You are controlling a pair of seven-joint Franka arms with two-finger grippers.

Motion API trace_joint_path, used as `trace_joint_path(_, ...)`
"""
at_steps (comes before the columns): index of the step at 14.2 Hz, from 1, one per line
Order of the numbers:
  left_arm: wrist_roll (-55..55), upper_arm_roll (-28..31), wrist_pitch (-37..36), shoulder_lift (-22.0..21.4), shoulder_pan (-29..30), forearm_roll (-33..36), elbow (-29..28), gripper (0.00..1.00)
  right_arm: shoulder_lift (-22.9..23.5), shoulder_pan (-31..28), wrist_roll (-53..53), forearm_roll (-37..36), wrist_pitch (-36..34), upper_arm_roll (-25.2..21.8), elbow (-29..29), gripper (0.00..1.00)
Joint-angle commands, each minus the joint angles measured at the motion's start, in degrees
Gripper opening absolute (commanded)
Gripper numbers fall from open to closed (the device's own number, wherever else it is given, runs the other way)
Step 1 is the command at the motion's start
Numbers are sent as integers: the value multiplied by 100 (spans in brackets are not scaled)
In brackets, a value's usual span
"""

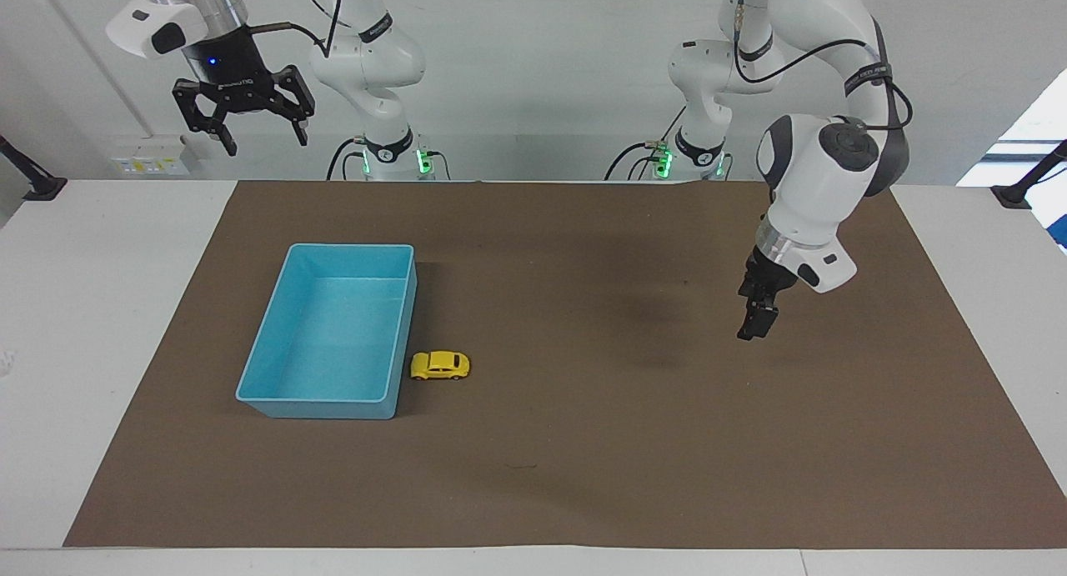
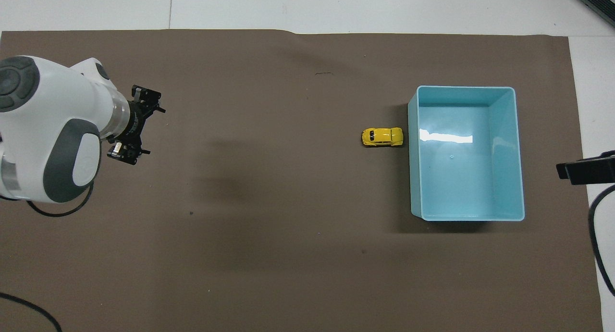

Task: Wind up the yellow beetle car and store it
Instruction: 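Retract the left gripper while the right gripper moves toward the bin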

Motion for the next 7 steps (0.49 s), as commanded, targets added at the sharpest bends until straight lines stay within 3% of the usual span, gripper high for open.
trace_joint_path(1,1115,-49,-465,-414,278,-5,-48,100,-57,-35,-312,26,17,17,-32,100)
trace_joint_path(7,3155,-40,-1010,-827,481,-14,-57,100,-22,-26,-2166,26,131,52,-208,100)
